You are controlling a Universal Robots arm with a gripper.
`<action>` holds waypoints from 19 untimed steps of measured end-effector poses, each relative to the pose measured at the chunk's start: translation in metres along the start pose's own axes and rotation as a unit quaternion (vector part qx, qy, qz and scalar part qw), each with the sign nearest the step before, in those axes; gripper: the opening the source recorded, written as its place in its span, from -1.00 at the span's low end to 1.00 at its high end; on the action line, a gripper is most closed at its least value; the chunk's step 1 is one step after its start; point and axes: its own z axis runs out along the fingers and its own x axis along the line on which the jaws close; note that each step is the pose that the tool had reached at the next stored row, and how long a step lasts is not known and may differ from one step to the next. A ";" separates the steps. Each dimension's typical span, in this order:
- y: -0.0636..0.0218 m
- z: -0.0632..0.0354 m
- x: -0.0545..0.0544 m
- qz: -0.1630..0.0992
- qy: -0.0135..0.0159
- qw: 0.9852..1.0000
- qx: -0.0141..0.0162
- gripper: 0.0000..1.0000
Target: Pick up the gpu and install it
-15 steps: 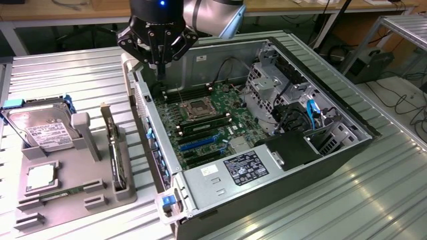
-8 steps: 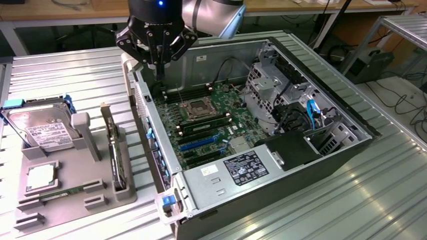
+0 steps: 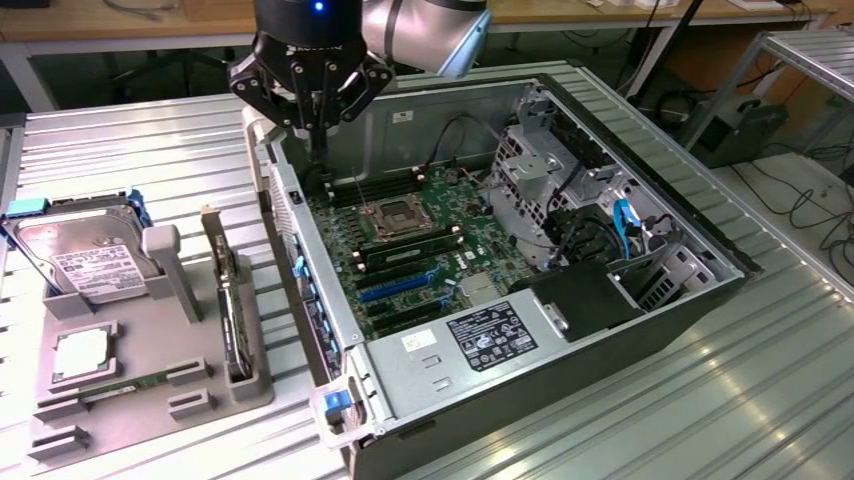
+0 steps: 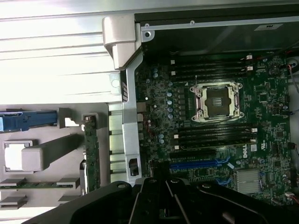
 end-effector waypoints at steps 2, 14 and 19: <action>0.0000 0.0000 0.001 0.000 0.000 1.000 0.000 -0.79; -0.0002 0.0001 0.003 0.000 0.000 1.000 0.000 -0.79; -0.0004 0.0002 0.004 0.000 0.000 1.000 0.000 -0.79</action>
